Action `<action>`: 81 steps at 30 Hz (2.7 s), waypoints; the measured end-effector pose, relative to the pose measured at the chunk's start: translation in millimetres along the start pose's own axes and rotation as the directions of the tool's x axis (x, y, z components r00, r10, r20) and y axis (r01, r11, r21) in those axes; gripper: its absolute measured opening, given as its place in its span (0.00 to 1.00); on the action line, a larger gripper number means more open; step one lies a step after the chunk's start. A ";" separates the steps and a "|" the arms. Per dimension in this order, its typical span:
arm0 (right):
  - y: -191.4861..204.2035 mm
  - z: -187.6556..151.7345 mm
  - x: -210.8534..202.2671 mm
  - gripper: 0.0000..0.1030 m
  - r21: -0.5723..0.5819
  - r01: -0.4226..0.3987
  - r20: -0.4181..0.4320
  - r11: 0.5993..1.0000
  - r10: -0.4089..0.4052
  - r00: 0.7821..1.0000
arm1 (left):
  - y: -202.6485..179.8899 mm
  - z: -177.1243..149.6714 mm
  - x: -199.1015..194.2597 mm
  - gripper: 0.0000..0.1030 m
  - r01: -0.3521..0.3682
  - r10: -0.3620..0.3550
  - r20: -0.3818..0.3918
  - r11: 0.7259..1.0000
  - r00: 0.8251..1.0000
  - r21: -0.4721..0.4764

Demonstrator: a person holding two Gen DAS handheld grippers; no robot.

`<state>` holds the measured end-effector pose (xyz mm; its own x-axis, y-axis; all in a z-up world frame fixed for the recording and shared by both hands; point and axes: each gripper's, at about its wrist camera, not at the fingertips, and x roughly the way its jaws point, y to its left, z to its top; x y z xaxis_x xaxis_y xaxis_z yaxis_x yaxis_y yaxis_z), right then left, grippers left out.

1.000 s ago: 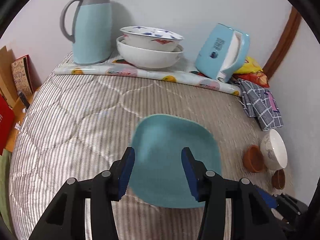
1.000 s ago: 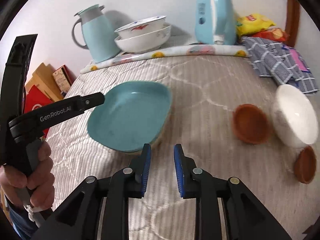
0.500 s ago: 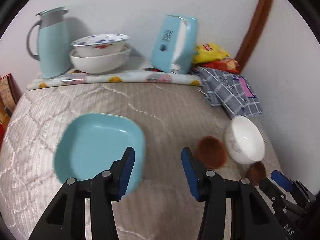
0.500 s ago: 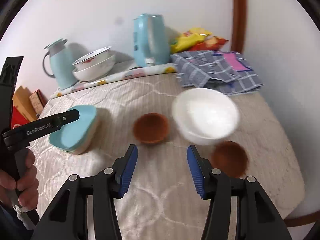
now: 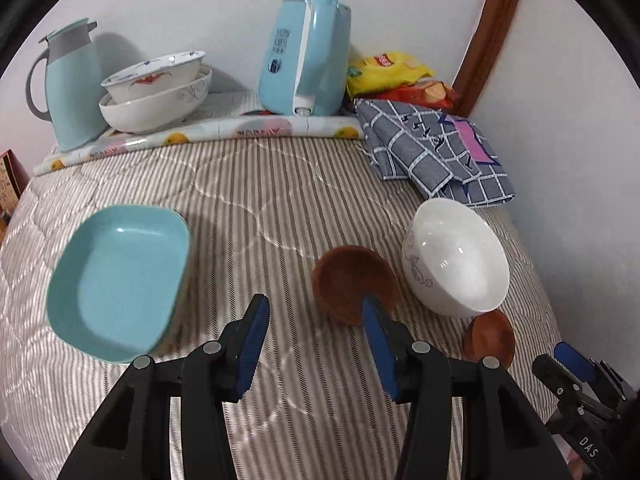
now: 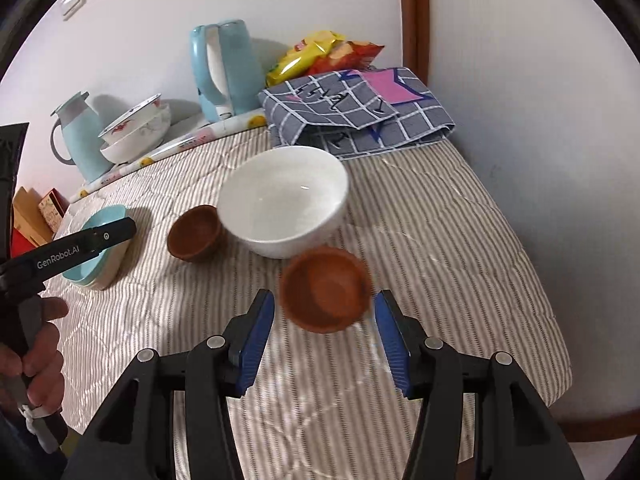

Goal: Organize plates and bowls
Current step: 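Move both grippers to the small brown bowl and close on its rim, then grasp the second small brown bowl with the left gripper while the right gripper lifts its bowl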

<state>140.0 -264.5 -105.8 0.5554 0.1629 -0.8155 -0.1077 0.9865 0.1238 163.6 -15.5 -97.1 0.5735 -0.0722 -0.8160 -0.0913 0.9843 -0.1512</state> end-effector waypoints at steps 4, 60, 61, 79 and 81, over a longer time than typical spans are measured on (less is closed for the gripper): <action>-14.7 -3.3 10.0 0.51 0.021 0.002 -0.010 1.000 -0.002 1.000 | -3.4 -1.5 13.8 0.45 -0.015 0.015 -0.018 1.000 1.000 -0.017; -20.2 -2.8 72.1 0.07 0.002 -0.041 -0.025 0.999 0.041 0.999 | -6.1 -1.8 72.9 0.08 0.011 -0.011 -0.001 0.998 1.000 -0.062; -19.0 -2.5 70.5 0.07 -0.003 -0.036 -0.022 0.999 0.036 0.999 | -7.3 -2.0 70.7 0.08 0.008 -0.008 0.002 0.998 1.000 -0.058; -20.6 -7.6 37.5 0.08 0.023 -0.025 0.018 0.999 0.024 1.000 | -7.2 -10.3 25.2 0.08 0.014 -0.010 0.055 0.997 0.998 -0.072; -20.3 -7.0 32.6 0.07 0.019 -0.023 0.026 1.000 0.023 0.999 | -7.0 -10.0 18.5 0.08 0.012 -0.007 0.066 0.997 0.998 -0.077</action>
<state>154.5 -279.3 -138.9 0.5740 0.1858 -0.7975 -0.1048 0.9826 0.1535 166.7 -25.4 -116.7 0.6265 -0.0685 -0.7764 -0.1463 0.9681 -0.2036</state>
